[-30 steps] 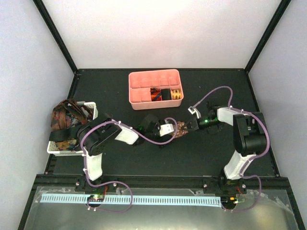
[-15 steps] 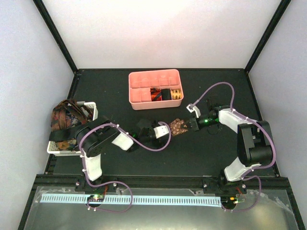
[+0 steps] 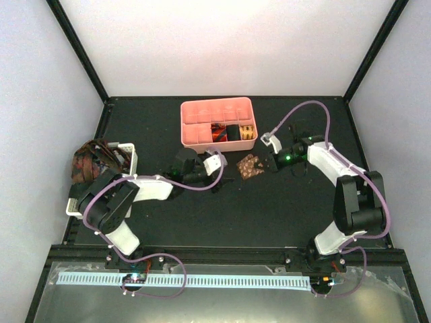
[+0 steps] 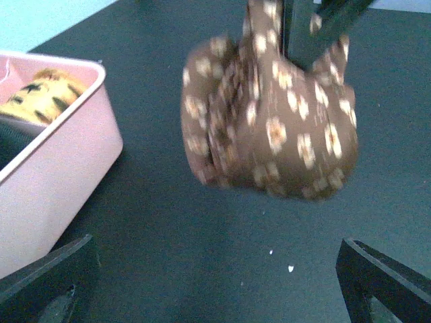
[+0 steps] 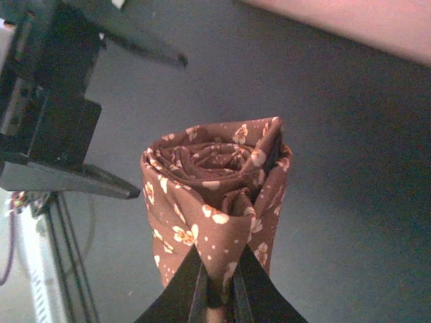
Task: Roll the ties
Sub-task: Pick up the tie from the center of the board.
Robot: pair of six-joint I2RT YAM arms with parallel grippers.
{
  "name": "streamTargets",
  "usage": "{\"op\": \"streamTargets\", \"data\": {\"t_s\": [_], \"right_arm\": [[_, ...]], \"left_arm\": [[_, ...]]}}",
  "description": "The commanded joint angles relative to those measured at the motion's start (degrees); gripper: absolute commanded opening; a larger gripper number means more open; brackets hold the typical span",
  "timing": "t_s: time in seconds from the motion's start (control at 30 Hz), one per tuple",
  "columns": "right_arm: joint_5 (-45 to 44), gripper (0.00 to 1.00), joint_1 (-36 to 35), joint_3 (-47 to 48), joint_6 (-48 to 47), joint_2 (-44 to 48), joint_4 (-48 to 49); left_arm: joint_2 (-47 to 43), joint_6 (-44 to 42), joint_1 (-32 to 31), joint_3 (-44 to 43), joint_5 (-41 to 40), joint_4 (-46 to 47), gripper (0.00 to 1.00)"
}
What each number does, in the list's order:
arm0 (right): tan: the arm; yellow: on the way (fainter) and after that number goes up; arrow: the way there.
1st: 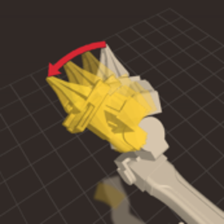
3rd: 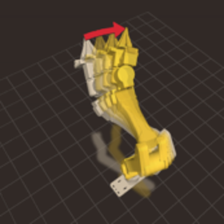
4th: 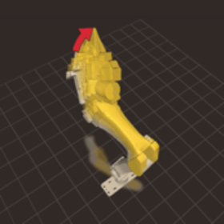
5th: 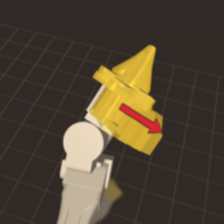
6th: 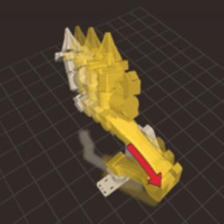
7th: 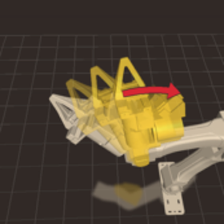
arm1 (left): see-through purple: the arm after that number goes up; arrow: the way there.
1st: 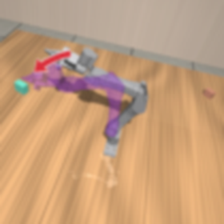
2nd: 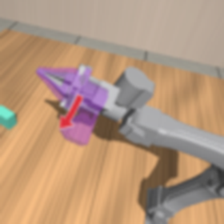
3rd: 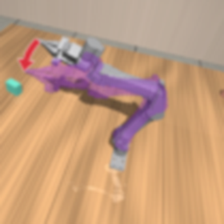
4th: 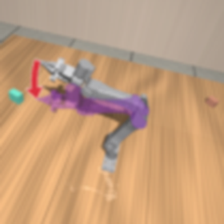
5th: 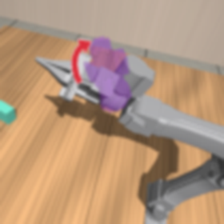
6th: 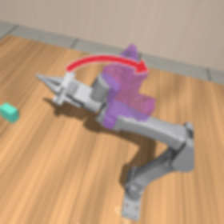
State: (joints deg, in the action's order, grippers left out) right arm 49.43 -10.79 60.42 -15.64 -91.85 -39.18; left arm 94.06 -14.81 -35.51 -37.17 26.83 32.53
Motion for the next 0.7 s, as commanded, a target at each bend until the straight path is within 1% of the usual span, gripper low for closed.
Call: {"op": "streamTargets", "data": {"t_s": [0.0, 0.07, 0.13, 0.27, 0.37, 0.53, 0.67], "right_arm": [[-5.04, 0.02, -0.28, 9.58, -3.49, 0.59, -4.07], [-8.18, 0.02, -0.39, 14.41, -2.44, -0.68, -5.02], [-13.34, 0.02, -0.44, 20.26, 0.62, -3.22, -6.23], [-21.66, 0.02, -0.92, 36.89, 8.48, -11.87, -13.19], [-26.13, 0.02, -2.32, 48.74, 10.65, -18.85, -18.7], [-31.89, 0.02, -4.02, 65.74, 13.65, -28.53, -19.95], [-35.6, 0.02, -4.56, 73.99, 14.72, -34.17, -17.61]], "left_arm": [[-2.47, 3.13, 3.79, -2.2, 7.96, -8.56, 0.99], [-3.24, 3.58, 4.94, -2.29, 8.4, -9.24, 0.99], [-4.07, 3.98, 5.75, -2.27, 8.76, -9.48, 0.99], [-5.07, 4.85, 7.24, -2.72, 9.0, -9.48, 0.99], [-5.53, 5.74, 8.36, -2.67, 9.4, -8.57, 0.99], [-6.45, 7.38, 10.02, -2.43, 10.56, -7.52, 0.99], [-7.37, 8.12, 10.83, -1.67, 11.4, -7.04, 0.99]]}}
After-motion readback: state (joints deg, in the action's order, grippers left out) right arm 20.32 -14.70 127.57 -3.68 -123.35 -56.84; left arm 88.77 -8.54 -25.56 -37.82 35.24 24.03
